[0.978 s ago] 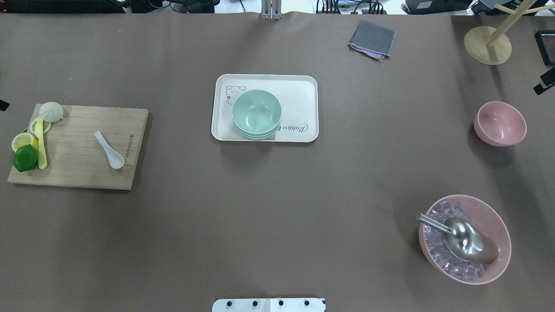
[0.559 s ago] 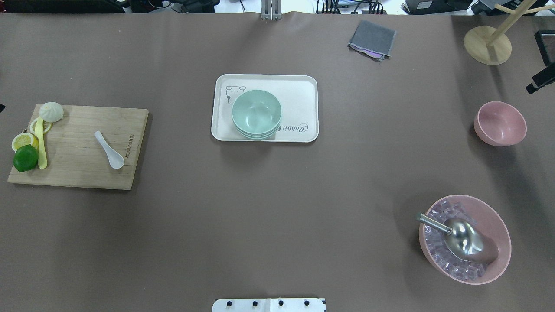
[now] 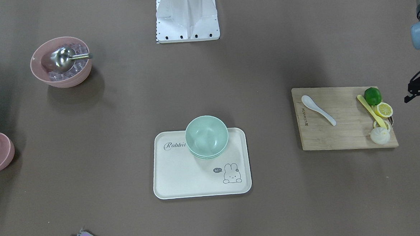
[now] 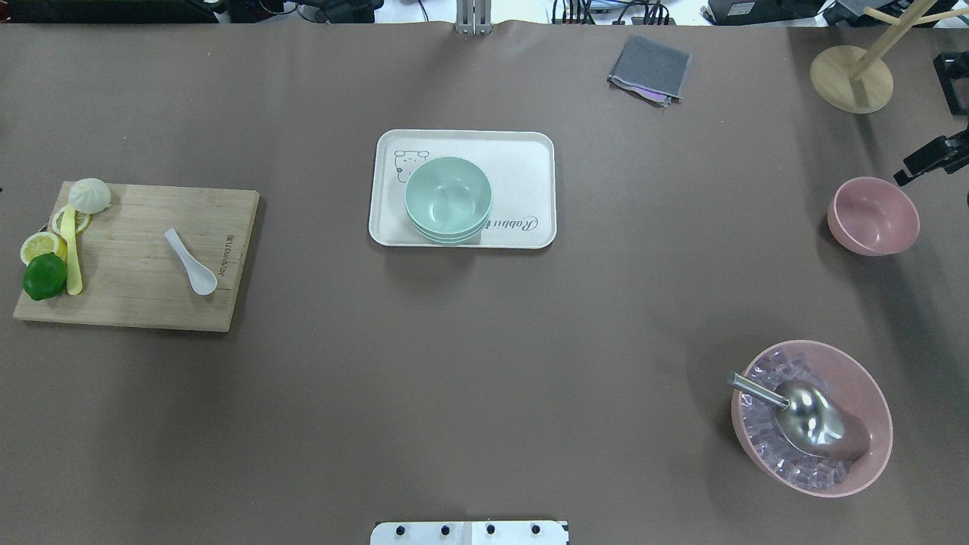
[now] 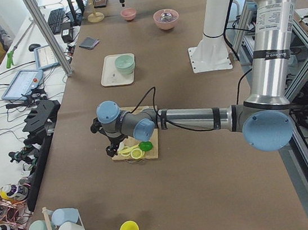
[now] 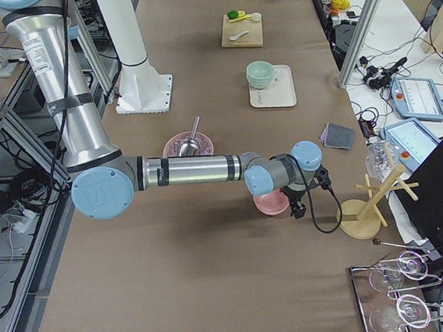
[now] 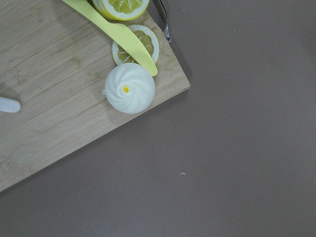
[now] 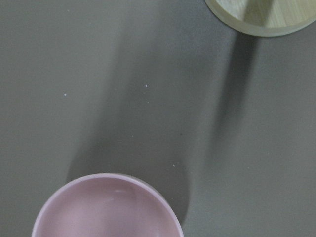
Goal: Stack pink bowl on green and place spoon
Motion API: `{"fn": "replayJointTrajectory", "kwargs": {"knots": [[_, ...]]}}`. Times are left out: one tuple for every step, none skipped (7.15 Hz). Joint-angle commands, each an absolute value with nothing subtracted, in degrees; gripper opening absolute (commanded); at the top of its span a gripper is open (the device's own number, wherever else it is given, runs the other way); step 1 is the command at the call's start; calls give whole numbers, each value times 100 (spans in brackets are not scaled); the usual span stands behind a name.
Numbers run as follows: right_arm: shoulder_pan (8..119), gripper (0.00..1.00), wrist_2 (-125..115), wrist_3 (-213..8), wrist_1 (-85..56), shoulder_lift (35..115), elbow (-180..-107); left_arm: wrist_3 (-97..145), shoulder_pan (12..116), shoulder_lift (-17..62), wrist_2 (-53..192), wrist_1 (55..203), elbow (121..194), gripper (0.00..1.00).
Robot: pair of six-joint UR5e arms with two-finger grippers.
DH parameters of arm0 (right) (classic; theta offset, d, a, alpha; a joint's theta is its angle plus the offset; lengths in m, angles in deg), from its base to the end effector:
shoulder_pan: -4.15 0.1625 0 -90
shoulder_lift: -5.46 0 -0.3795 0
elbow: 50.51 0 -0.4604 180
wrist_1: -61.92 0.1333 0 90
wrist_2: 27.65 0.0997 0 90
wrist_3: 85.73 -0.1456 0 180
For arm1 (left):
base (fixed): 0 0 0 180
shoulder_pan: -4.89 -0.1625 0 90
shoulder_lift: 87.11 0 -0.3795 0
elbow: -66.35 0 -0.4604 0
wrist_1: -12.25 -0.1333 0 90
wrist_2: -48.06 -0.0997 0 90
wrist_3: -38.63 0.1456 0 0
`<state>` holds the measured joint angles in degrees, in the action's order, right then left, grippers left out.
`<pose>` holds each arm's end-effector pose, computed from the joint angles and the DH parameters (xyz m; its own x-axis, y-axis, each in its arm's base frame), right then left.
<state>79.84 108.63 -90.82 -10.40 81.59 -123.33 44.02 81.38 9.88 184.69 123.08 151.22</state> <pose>-0.1389 -0.6582 0.6303 0.6441 -0.2600 0.7194 0.1830 0.9655 0.1851 0.1221 -0.6257 0.5780 0.5793 0.5154 -0.6315 -0.2711 0.8524 0.4470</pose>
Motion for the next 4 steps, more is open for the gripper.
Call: {"fn": "replayJointTrajectory", "kwargs": {"knots": [[7834,96,10867,-9196,-1024,8219,-12136,3982,8136,1019,18473,12492,15054,98],[7781,83,10867,-9197,-1015,8219,-12091,3708,8136,1027,18473,12666,15063,98],[7711,73,10850,-9197,-1024,8228,-12074,3549,8136,1028,18464,12712,15063,98],[7554,53,10858,-9197,-1015,8202,-11899,3547,8136,1080,18473,12703,15011,98]]}}
